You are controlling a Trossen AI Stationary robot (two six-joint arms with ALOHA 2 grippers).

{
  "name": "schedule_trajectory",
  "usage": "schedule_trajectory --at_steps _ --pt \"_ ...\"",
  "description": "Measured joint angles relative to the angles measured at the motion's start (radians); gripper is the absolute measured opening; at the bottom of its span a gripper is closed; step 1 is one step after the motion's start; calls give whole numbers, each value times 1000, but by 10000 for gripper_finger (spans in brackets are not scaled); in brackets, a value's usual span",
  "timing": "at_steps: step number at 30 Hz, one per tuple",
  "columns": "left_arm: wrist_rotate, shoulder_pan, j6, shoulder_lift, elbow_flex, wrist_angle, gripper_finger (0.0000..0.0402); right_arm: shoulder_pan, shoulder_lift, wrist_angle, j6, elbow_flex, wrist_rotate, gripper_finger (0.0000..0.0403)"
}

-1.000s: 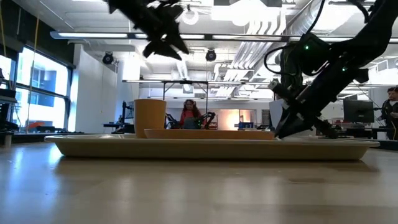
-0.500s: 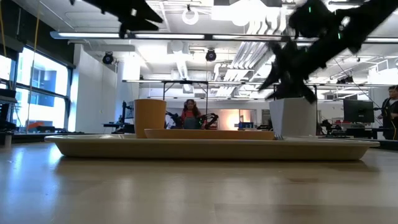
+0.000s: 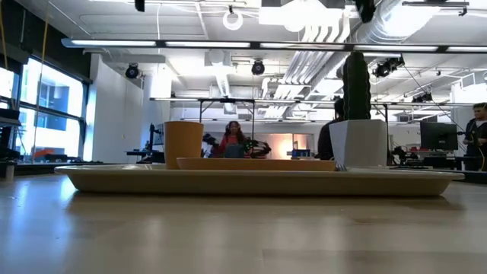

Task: Pick and place plate/cup/fork/spoon on tray
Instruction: Return to Home Position

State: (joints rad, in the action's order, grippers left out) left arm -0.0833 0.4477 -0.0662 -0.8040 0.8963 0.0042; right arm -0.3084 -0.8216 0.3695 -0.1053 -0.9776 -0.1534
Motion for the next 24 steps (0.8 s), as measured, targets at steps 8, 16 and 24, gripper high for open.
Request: schedule_trajectory --at_steps 8,16,24 --pt "54 -78 -58 108 -174 -6 1 37 197 23 -73 82 -37 3" --pt "93 -86 95 254 -429 60 1 61 334 169 21 224 109 5" --pt "110 -86 199 417 -564 117 1 61 519 -88 214 386 7 0"
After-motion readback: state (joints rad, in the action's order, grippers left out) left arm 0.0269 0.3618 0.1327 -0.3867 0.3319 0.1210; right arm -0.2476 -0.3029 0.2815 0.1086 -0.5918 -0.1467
